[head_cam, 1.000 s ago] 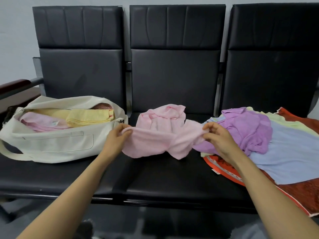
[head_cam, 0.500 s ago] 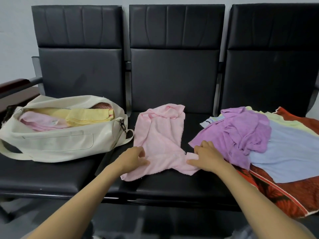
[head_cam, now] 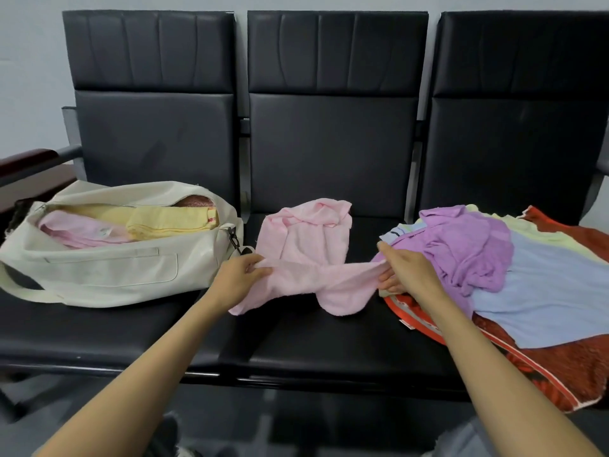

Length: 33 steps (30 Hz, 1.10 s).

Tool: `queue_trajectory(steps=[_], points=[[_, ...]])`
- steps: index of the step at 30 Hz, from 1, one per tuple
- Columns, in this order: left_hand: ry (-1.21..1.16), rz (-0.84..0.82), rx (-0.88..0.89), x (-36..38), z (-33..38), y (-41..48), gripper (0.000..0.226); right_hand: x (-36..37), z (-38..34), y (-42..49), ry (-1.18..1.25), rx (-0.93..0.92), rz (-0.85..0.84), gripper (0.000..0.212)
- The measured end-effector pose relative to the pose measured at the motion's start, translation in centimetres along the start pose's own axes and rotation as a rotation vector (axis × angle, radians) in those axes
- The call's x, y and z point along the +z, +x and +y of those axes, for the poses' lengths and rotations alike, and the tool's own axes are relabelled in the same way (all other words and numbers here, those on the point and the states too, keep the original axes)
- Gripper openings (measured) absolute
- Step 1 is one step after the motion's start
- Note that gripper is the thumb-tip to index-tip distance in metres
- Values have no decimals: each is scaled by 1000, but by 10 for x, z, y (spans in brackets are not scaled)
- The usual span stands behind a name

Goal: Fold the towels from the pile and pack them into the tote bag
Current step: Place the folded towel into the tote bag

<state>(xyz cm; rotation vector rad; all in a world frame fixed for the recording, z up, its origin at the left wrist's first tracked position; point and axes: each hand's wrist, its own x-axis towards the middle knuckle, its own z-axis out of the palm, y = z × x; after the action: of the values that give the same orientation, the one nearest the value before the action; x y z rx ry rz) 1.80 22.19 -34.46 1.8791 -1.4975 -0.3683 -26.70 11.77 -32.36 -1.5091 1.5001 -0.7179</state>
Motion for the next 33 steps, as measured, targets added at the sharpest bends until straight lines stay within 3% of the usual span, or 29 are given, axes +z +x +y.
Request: queue_trajectory(steps=[2, 4, 9, 12, 15, 19, 21, 26, 28, 33], points=[[-48, 66, 22, -7, 5, -3, 19, -2, 10, -1, -258, -153, 132, 18], [-88, 104, 2, -17, 12, -8, 13, -8, 18, -5, -248, -212, 128, 11], [45, 126, -3, -50, 28, -14, 29, -32, 4, -13, -267, -365, 262, 24], [109, 199, 14, -78, 45, -15, 38, -55, -17, -25, -339, -420, 367, 18], [7, 339, 45, -104, 71, -22, 30, -77, -48, -44, -37, -439, 370, 16], [-320, 566, 65, -132, 95, -25, 13, -92, -93, -71, 513, -478, 225, 15], [-489, 593, 32, -141, 104, -27, 10, -96, -107, -82, 585, -493, 141, 13], [-744, 493, -34, -149, 99, -23, 16, -106, -113, -75, 388, -482, 88, 19], [-737, 405, -83, -147, 83, -9, 15, -107, -112, -65, 291, -415, 44, 17], [-320, -215, -417, -113, 40, 28, 14, -85, -88, -27, -20, 95, -278, 19]])
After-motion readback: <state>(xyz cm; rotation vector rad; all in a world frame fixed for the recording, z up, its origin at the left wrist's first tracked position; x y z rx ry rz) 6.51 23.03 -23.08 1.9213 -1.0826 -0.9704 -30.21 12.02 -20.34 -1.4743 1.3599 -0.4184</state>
